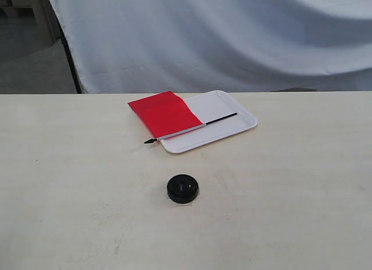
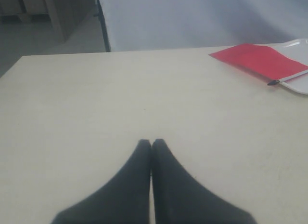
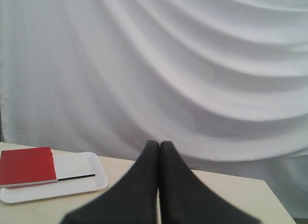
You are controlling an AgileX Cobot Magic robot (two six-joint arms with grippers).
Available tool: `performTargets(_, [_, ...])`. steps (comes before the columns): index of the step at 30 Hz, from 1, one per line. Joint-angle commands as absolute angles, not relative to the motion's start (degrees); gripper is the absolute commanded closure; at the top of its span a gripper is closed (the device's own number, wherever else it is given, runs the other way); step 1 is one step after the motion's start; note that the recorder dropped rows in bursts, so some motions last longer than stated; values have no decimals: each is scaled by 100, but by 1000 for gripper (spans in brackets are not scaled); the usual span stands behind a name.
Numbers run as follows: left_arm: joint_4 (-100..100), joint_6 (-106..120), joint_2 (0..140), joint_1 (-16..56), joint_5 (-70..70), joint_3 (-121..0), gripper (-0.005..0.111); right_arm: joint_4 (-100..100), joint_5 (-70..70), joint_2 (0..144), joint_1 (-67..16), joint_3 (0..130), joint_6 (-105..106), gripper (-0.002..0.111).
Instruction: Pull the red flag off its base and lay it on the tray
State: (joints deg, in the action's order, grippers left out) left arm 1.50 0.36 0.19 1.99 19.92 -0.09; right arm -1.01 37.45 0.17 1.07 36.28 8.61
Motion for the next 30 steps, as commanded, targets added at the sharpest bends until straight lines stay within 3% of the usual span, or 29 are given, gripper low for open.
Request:
performTargets(1, [165,0,0,187,1966,0,107,-149,2361,0,94,2605,860,109])
performTargets(10, [165,0,0,187,1966,0,107,-149,-335,0,94,398,860,109])
performTargets(20, [165,0,0,187,1966,0,107,0,772,0,94,0,853,109])
performTargets(30, [165,0,0,187,1966,0,107,0,830,0,94,0,568,109])
